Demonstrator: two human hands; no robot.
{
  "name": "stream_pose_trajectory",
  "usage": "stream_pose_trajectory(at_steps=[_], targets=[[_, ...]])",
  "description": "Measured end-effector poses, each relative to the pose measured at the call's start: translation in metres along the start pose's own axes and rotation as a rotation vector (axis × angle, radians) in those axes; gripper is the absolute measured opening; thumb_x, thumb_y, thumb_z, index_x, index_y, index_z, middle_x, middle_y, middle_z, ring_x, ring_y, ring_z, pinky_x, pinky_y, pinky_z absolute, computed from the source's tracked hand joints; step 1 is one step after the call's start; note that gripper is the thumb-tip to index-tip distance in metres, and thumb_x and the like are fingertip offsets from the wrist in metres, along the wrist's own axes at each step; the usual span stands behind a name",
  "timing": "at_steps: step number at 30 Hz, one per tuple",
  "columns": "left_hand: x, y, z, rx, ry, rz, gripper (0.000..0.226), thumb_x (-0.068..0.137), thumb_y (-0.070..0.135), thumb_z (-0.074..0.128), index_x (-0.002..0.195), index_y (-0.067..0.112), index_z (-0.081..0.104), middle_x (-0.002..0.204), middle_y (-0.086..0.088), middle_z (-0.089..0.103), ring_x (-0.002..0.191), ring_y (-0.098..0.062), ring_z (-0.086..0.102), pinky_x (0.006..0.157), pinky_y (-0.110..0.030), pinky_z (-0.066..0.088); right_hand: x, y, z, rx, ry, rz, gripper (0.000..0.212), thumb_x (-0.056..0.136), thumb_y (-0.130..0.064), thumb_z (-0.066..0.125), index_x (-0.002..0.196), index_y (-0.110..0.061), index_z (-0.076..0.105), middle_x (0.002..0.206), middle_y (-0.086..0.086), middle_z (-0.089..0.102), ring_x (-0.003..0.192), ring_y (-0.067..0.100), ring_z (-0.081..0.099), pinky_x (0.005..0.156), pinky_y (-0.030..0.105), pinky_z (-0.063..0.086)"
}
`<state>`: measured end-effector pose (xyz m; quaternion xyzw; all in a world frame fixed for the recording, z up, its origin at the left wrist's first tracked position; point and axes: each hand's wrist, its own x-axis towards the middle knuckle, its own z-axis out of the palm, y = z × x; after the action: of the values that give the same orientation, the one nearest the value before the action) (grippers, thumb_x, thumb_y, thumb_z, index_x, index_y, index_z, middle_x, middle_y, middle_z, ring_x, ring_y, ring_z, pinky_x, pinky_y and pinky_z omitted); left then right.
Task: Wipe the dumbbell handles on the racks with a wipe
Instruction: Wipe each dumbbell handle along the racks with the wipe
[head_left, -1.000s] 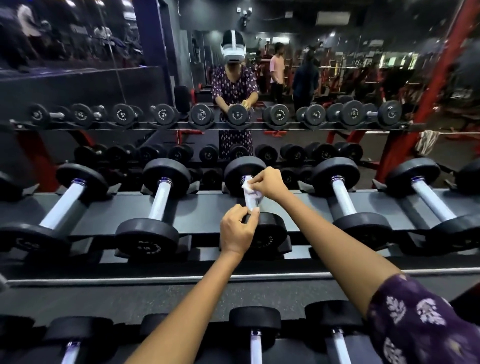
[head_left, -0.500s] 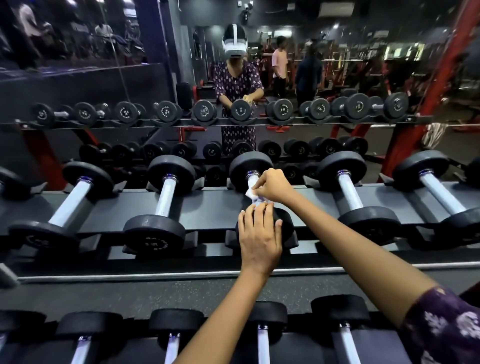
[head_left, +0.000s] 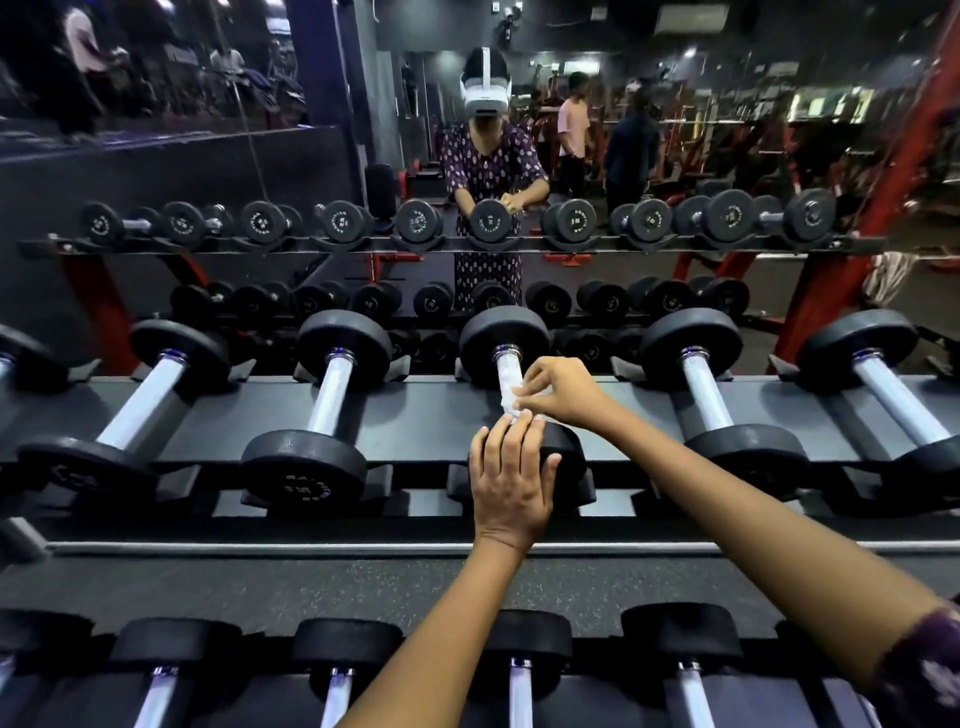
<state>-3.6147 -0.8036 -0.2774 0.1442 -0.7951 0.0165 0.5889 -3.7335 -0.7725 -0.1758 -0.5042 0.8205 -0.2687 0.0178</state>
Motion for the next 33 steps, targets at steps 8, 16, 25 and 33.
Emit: stream_pose_trajectory(at_steps=[8, 16, 25, 33], targets=[[0.002, 0.001, 0.004, 0.009, 0.047, -0.007, 0.04, 0.105, 0.037, 0.024, 0.122, 0.011, 0.048, 0.124, -0.005, 0.047, 0.114, -0.023, 0.047, 0.108, -0.034, 0.025, 0.032, -0.004, 0.0, -0.002, 0.083, -0.008, 0.017, 0.08, -0.005, 0.063, 0.092, -0.003, 0.074, 0.094, 0.016, 0.068, 0.091, 0.028, 0.062, 0.079, 0.028, 0.046], [0.002, 0.002, 0.006, 0.039, 0.058, -0.007, 0.04, 0.104, 0.038, 0.025, 0.122, 0.011, 0.049, 0.123, -0.005, 0.047, 0.112, -0.023, 0.048, 0.109, -0.034, 0.024, 0.028, 0.005, -0.007, -0.033, 0.052, -0.022, 0.021, 0.079, 0.002, 0.059, 0.096, 0.002, 0.072, 0.091, 0.021, 0.07, 0.088, 0.032, 0.063, 0.064, 0.014, 0.035], [0.002, 0.002, 0.007, 0.042, 0.073, -0.016, 0.04, 0.103, 0.038, 0.026, 0.121, 0.011, 0.05, 0.122, -0.005, 0.048, 0.113, -0.023, 0.048, 0.108, -0.034, 0.026, -0.006, 0.012, -0.001, 0.055, 0.031, -0.086, 0.014, 0.074, 0.002, 0.069, 0.087, 0.001, 0.074, 0.086, 0.018, 0.071, 0.082, 0.027, 0.064, 0.064, 0.006, 0.034], [0.002, 0.004, 0.007, 0.058, 0.075, -0.014, 0.039, 0.103, 0.038, 0.027, 0.12, 0.011, 0.05, 0.122, -0.005, 0.048, 0.113, -0.023, 0.048, 0.108, -0.034, 0.025, 0.033, 0.011, -0.002, -0.028, 0.039, -0.093, 0.019, 0.079, 0.004, 0.058, 0.091, 0.001, 0.074, 0.091, 0.023, 0.065, 0.09, 0.033, 0.06, 0.064, 0.016, 0.037]])
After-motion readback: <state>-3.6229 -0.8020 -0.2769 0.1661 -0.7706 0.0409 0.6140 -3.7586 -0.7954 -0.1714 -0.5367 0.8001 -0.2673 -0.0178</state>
